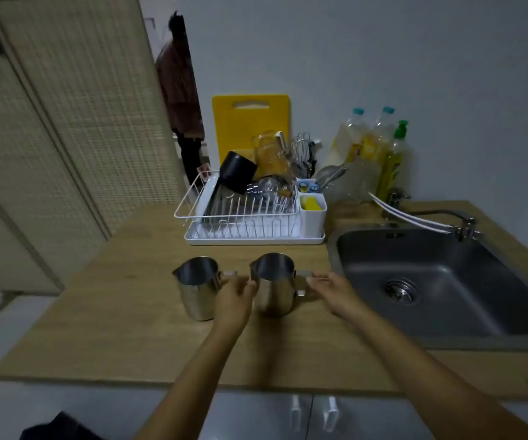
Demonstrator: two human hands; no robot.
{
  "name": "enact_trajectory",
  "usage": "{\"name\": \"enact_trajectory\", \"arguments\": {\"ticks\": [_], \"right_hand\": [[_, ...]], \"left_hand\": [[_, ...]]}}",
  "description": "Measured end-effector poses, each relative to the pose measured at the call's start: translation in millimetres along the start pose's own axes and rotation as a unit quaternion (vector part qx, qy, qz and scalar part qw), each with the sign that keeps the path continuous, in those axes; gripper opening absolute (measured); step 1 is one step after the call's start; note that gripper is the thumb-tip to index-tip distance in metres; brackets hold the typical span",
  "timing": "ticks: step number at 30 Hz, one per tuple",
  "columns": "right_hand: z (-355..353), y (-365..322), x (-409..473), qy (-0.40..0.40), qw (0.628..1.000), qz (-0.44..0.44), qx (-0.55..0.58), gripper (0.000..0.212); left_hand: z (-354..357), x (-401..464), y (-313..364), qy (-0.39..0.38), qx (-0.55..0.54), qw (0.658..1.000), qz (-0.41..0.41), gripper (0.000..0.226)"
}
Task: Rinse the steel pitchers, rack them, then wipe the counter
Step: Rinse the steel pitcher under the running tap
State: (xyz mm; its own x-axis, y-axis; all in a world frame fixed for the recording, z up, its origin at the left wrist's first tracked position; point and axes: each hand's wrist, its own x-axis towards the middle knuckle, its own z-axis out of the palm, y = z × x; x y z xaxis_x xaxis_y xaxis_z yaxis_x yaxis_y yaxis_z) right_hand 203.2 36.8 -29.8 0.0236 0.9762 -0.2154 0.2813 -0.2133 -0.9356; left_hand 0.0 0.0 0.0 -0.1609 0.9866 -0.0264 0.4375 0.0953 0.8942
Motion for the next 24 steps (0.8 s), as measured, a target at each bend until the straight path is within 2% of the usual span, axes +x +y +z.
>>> {"name": "enact_trajectory", "arguments": {"ticks": [2, 7, 13, 17, 20, 24], "right_hand": [[7, 0, 6, 0.013, 0.998, 0.034, 0.052, 0.032], [21, -2, 8, -0.006, 0.987, 0.086, 0.137, 0.038], [37, 15, 16, 0.063, 0.977, 0.035, 0.2, 0.014], [40, 17, 14, 0.102, 0.969, 0.004, 0.226, 0.011], [30, 20, 11, 0.129, 0.965, -0.019, 0.226, 0.019], [2, 22, 7, 0.163, 0.957, -0.058, 0.231, 0.008]], "left_hand": [[3, 7, -2, -0.018, -0.006, 1.0, 0.003, 0.029], [16, 22, -11, -0.076, -0.143, 0.986, -0.034, 0.041], [22, 43, -30, -0.122, -0.241, 0.961, -0.056, 0.047], [29, 49, -37, -0.147, -0.266, 0.952, -0.03, 0.037], [40, 54, -30, -0.179, -0.268, 0.946, -0.021, 0.03], [67, 58, -5, -0.217, -0.289, 0.932, -0.021, 0.027]]}}
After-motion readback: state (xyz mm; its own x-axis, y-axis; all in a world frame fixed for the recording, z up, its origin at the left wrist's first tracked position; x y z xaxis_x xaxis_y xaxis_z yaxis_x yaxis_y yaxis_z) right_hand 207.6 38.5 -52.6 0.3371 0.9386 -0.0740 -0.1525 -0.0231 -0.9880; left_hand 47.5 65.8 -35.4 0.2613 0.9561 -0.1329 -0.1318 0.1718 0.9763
